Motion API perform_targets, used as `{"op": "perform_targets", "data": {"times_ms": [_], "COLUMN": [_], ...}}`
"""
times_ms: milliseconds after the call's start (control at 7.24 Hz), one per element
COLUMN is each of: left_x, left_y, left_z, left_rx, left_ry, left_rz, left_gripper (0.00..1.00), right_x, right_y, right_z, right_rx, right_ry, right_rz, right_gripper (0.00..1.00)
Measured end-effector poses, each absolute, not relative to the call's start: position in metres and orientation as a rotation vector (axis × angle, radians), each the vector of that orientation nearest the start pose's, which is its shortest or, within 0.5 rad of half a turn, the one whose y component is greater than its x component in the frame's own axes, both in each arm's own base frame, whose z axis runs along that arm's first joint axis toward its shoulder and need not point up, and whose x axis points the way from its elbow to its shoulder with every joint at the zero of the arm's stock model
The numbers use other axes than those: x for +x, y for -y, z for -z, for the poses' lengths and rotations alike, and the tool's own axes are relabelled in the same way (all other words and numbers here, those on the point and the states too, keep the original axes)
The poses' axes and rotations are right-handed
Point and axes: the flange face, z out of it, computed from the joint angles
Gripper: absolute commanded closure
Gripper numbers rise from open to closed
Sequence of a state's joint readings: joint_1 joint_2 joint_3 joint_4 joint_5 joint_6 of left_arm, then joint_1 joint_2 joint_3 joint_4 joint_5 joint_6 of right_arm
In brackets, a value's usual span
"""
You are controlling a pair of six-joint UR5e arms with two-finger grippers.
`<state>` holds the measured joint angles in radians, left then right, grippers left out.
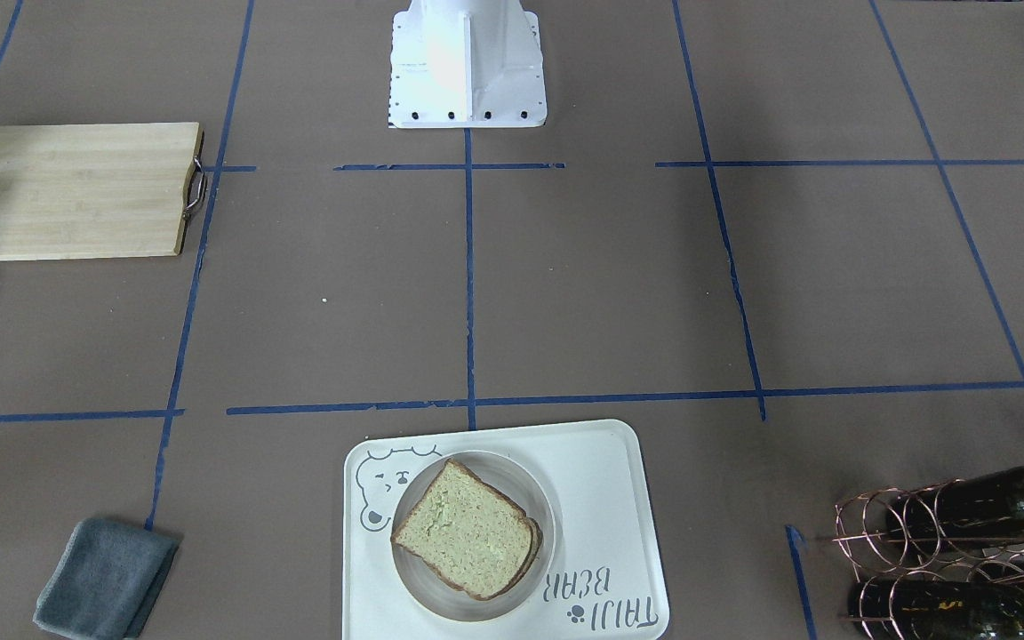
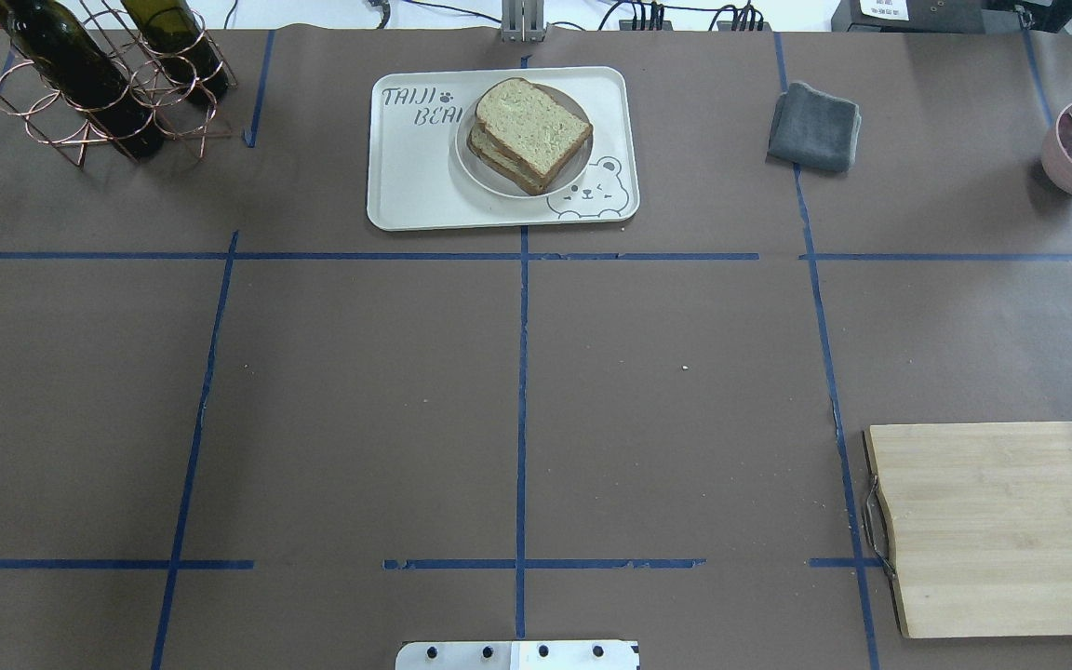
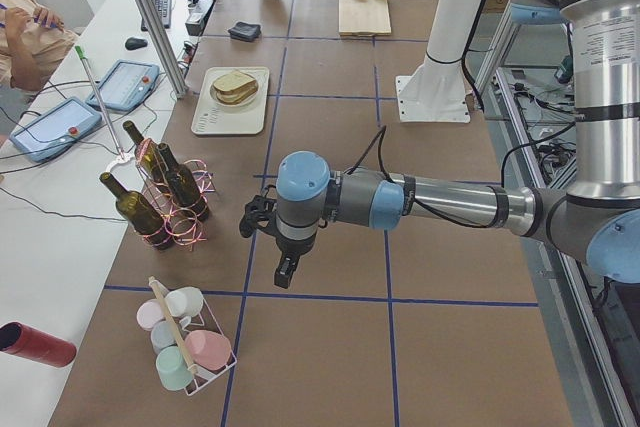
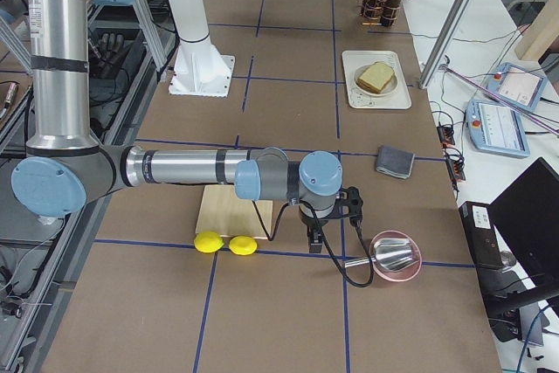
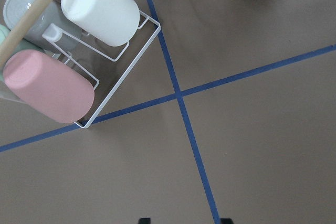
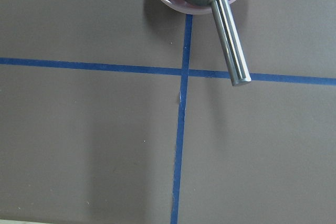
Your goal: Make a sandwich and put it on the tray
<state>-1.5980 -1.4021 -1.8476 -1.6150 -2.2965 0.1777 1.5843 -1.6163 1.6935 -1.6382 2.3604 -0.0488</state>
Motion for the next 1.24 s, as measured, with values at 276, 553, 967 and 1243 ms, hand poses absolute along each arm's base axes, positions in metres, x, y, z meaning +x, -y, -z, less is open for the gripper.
{"op": "perform_targets", "data": {"times_ms": [276,553,967,1243], "left_x": [-0.077,-0.075,-0.073,-0.066], "left_y": [0.408,0.403,0.401,0.428], "left_z": [-0.605,-0.614,-0.624,-0.619], "left_rx": [0.197,0.174,0.174,0.197], "left_ry": [-0.721,-0.732,-0.742,-0.74], "left_rz": [-0.193,-0.187,-0.196,-0.225], "left_gripper": [0.0,0.0,0.0,0.0], "right_x": [0.062,0.055,0.036,0.031], "right_y": [0.466,0.466,0.468,0.474], "right_z": [-0.62,-0.61,-0.596,-0.588], "right_rx": [-0.035,-0.052,-0.043,-0.03], "right_ry": [0.77,0.766,0.767,0.777], "right_rz": [0.028,0.039,0.084,0.098], "right_gripper": [0.0,0.0,0.0,0.0]}}
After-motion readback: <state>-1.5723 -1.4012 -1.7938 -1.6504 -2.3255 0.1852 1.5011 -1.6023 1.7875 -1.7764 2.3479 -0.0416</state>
